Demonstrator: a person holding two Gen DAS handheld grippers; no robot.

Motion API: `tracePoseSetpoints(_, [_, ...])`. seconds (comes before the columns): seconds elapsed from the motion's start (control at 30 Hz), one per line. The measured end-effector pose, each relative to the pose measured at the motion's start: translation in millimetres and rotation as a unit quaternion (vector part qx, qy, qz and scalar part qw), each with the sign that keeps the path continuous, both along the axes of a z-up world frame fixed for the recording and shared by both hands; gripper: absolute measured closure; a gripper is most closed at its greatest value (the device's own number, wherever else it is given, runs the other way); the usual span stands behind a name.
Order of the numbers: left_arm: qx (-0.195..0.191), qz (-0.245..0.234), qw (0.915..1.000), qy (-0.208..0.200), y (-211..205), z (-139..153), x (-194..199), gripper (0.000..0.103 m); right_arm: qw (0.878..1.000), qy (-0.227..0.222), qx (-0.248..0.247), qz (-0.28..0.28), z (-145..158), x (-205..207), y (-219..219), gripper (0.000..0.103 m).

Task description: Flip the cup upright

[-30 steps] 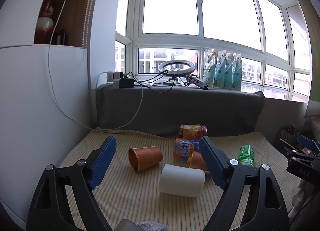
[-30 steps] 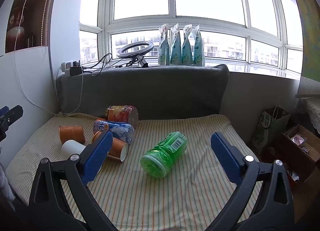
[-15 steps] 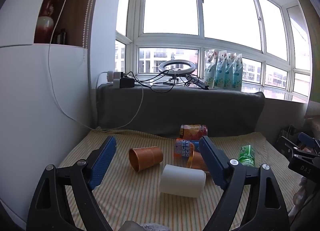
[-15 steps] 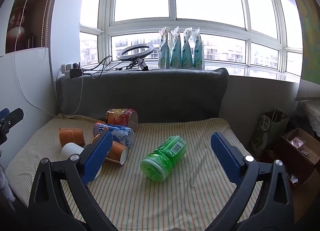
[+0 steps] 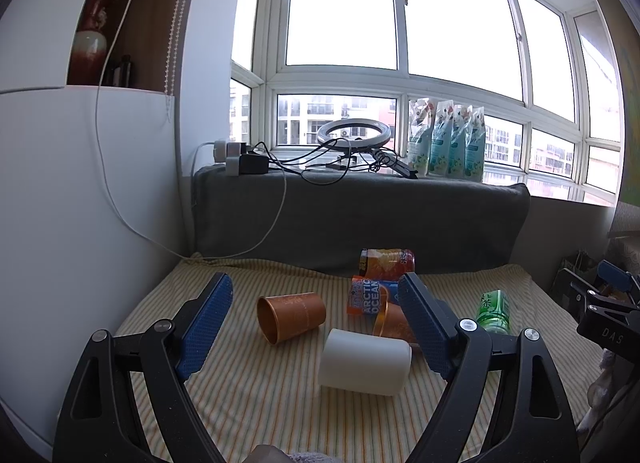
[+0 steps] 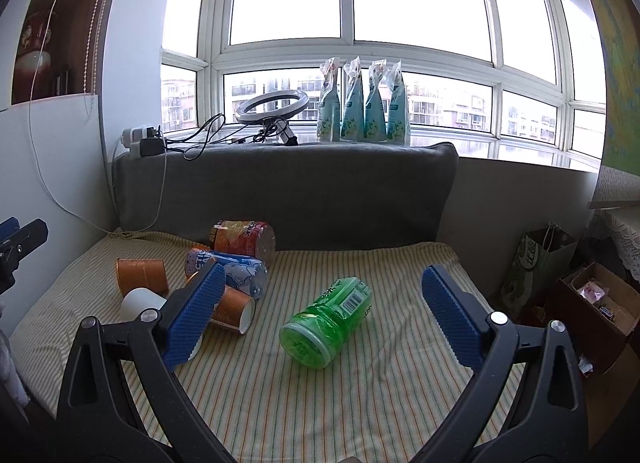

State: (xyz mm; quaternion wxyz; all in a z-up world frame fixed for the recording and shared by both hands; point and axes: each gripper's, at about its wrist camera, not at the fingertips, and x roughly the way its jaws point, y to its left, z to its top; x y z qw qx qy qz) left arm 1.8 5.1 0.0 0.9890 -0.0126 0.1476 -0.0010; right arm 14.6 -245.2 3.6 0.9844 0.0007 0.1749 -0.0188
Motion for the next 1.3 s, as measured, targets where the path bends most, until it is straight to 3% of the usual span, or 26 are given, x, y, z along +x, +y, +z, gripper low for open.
tracePoseSetpoints(1.3, [0.0,-0.01,0.9999,0.011,-4.9,-3.9,3.9,0.018,1.0,0.001,0.001,0.0,-2.0,1.4,0.7,0.002])
